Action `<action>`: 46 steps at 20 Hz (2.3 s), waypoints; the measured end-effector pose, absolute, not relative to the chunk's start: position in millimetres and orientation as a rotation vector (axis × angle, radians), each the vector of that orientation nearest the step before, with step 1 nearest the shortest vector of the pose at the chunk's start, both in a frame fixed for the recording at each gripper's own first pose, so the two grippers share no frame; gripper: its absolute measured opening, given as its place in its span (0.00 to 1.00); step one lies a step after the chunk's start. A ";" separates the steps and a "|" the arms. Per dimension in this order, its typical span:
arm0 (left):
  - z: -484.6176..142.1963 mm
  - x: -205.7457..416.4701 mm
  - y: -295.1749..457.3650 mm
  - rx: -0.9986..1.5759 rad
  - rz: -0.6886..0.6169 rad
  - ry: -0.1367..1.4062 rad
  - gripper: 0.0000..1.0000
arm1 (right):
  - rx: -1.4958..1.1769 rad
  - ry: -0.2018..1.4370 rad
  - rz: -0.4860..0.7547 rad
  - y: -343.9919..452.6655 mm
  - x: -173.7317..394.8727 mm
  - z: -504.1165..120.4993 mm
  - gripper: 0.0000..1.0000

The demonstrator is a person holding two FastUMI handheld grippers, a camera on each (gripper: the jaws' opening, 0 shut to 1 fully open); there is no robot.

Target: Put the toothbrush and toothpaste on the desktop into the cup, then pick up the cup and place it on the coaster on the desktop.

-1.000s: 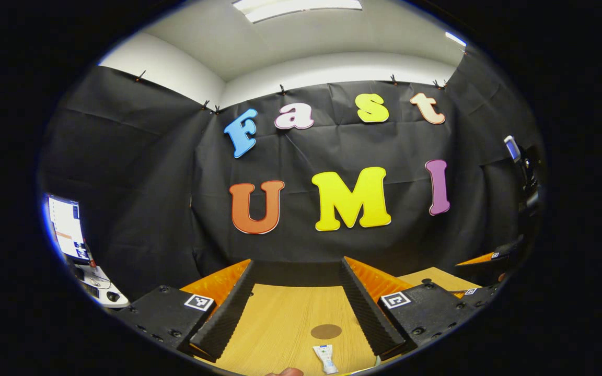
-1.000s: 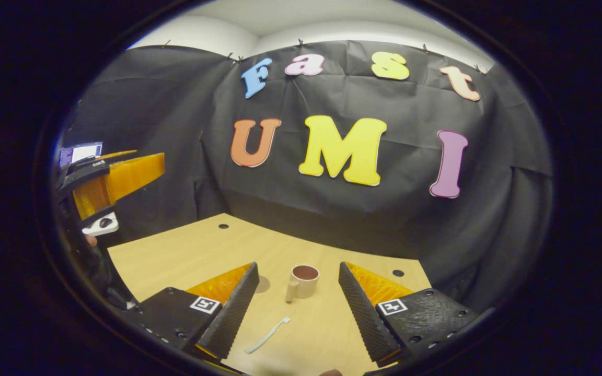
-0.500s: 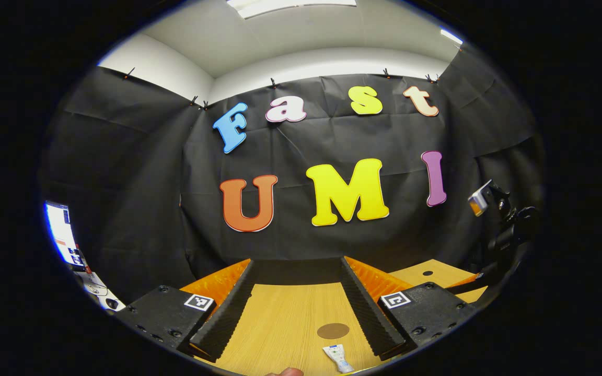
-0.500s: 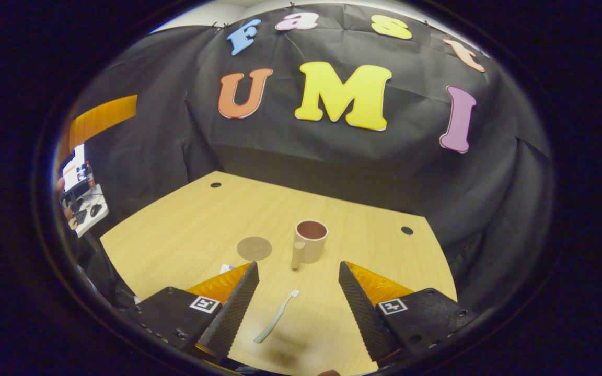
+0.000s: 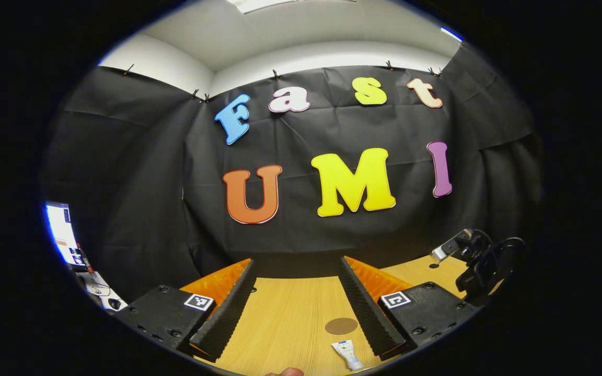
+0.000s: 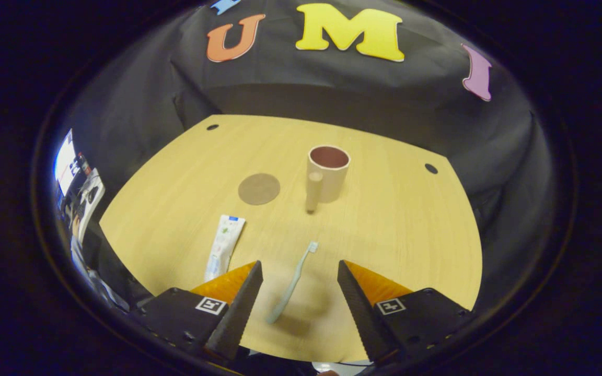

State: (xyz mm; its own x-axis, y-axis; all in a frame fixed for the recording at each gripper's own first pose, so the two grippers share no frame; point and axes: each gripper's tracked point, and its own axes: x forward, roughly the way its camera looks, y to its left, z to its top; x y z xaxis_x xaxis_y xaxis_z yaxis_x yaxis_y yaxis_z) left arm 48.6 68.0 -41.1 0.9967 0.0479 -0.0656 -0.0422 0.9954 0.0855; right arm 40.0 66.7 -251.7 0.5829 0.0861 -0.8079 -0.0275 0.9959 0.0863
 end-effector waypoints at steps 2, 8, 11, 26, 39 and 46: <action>-42.1 48.1 68.2 0.093 0.044 0.074 1.00 | 0.064 1.011 0.067 70.3 38.7 -269.7 0.86; -57.4 52.0 72.6 0.089 0.048 0.115 1.00 | 0.071 1.179 0.043 75.7 39.8 -312.3 0.73; -65.6 57.9 78.3 0.088 0.053 0.137 1.00 | 0.094 1.251 0.035 80.6 41.2 -328.1 0.63; -114.2 76.8 81.5 0.037 0.011 0.284 1.00 | 0.258 1.381 -0.019 93.1 43.3 -349.0 0.06; -208.3 72.5 51.9 -0.067 -0.091 0.655 1.00 | 0.276 1.226 -0.045 68.8 47.3 -309.3 0.02; -270.8 43.7 18.9 -0.165 -0.171 0.950 1.00 | 0.276 1.132 -0.041 60.5 47.0 -285.7 0.02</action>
